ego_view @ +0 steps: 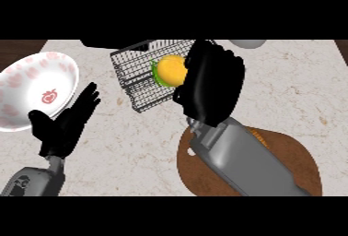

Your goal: Pick the lemon from the cutting board and place it in the tiered basket

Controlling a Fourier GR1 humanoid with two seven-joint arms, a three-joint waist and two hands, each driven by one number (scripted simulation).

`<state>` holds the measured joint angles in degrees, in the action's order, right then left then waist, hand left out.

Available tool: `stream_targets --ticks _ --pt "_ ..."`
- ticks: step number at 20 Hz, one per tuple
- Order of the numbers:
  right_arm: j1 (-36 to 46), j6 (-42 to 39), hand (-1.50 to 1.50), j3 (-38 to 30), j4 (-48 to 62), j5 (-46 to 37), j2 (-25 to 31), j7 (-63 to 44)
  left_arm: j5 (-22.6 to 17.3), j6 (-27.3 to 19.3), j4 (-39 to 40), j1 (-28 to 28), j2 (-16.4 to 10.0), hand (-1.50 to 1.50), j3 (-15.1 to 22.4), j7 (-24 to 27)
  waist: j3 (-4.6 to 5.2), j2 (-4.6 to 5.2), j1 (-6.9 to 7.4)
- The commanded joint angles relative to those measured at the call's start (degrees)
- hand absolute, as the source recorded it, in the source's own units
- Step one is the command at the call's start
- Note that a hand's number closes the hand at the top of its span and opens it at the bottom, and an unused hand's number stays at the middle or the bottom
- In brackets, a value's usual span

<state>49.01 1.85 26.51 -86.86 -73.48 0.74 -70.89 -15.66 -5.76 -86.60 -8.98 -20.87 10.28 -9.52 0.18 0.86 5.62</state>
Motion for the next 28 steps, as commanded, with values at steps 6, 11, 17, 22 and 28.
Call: stream_targets --ticks 6,11,17,22,28 --pt "11.0 7.4 1.5 -1.7 17.0 6.2 -0.7 -13.9 -0.6 1.0 0.7 -0.7 0.2 0.0 -0.5 -0.7 -0.03 -0.11 0.02" --pt "13.7 12.0 1.5 -3.7 25.4 5.2 -0.7 -11.4 0.2 0.4 2.2 -1.8 0.2 0.0 -1.6 0.3 -0.04 0.12 -0.73" --pt "16.3 20.6 1.5 -4.6 30.1 -0.1 -0.7 -10.5 0.5 0.4 -0.8 0.3 0.3 0.0 -0.7 -0.5 -0.11 -0.17 -0.71" --pt "17.2 25.6 -1.5 -7.4 34.8 1.2 -0.7 -8.2 0.4 0.7 0.8 -0.3 0.3 0.0 -1.6 0.3 -0.1 0.32 -0.49" --pt "20.2 30.0 -1.5 -6.5 41.0 1.8 -0.7 -7.8 0.7 1.1 -0.1 -0.4 1.2 0.0 -0.6 -0.1 -0.08 0.37 0.56"
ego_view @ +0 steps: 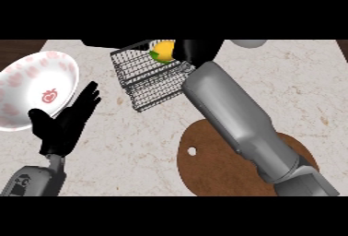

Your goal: Pick the lemon from the cutting board and place it in the tiered basket

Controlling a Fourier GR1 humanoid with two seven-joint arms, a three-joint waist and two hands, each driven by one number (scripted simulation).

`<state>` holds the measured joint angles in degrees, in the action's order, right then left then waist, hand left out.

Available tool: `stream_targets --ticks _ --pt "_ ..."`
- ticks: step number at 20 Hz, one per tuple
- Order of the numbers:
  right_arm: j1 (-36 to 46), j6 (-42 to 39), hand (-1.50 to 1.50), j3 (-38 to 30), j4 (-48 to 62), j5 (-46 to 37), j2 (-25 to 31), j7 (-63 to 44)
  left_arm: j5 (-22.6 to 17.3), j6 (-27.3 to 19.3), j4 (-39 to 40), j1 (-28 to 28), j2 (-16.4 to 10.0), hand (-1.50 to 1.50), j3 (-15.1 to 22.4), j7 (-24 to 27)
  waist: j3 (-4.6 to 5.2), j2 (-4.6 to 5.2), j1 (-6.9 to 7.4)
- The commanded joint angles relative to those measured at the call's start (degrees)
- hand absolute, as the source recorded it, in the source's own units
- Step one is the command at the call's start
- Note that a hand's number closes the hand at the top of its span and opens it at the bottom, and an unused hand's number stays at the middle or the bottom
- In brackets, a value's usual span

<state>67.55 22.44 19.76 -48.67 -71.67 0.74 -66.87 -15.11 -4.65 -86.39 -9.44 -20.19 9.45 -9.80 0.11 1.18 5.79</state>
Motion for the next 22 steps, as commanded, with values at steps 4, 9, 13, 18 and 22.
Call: stream_targets --ticks 4,9,13,18,22 --pt "2.5 15.1 -1.5 -2.9 2.7 0.1 -0.7 -10.9 0.0 0.8 0.9 -0.8 -1.0 0.0 -1.3 0.4 -0.02 0.16 0.17" --pt "3.8 21.5 -1.5 -7.7 -0.7 0.4 -0.7 -9.7 -0.8 0.4 0.1 -0.6 -0.5 0.0 -1.4 -1.7 -0.1 -0.48 -0.97" --pt "0.4 31.3 -1.5 -10.3 -3.4 -0.8 -0.7 -7.8 0.4 -0.2 0.7 1.0 0.3 0.0 -0.9 0.4 -0.1 -0.55 -1.59" --pt "-0.1 38.3 -1.5 -16.0 -6.7 -5.4 -0.7 -7.4 -0.4 0.2 2.4 1.8 0.2 0.0 -2.7 2.1 -0.02 -1.02 -3.85" --pt "-3.4 37.7 -1.5 -16.1 -12.2 -11.7 -0.7 -10.8 -1.0 0.5 1.7 3.6 -1.6 0.0 -4.5 1.5 -0.01 -2.08 -5.08"
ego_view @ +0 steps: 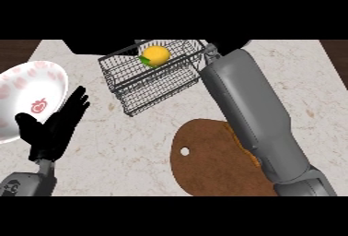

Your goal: Pick the lemon from the cutting board and place it in the tiered basket

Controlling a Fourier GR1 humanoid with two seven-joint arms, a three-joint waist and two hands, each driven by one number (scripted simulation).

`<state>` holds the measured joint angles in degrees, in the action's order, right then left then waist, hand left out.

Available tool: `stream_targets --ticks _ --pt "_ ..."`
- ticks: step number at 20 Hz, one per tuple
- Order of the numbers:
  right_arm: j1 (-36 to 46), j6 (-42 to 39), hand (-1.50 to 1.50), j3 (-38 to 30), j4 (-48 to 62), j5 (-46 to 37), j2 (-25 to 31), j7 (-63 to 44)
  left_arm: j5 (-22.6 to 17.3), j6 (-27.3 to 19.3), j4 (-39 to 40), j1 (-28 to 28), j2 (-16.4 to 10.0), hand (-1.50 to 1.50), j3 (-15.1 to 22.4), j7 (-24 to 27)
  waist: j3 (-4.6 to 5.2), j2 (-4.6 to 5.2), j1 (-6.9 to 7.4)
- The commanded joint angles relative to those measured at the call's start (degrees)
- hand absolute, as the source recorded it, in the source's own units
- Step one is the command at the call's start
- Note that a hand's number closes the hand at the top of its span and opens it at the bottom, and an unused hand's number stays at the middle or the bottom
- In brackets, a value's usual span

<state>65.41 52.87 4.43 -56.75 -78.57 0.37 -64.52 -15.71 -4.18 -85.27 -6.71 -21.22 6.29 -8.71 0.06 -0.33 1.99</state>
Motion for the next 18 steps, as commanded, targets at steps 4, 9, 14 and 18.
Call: stream_targets --ticks 4,9,14,18 --pt "-5.7 2.1 -1.5 -3.1 -13.6 -8.4 -0.4 -14.6 0.6 -1.5 -0.6 2.7 0.2 0.0 -0.9 0.4 -0.04 -1.31 -3.17" --pt "-15.5 -4.2 -1.5 0.4 -29.1 -13.7 -0.4 -16.1 0.2 -1.9 -1.8 3.5 0.2 0.0 -1.3 -1.1 -0.08 -1.44 -4.34" --pt "-25.2 -13.0 -1.5 4.6 -46.5 -15.3 -0.4 -16.8 -0.2 -1.3 -1.5 4.9 0.0 0.0 -2.2 -0.1 -0.05 -1.53 -5.43" --pt "-35.8 -18.5 -1.5 10.2 -59.5 -16.7 -0.4 -16.6 0.4 -1.7 -1.1 5.4 -0.3 0.0 -3.1 1.1 -0.03 -1.33 -5.58"
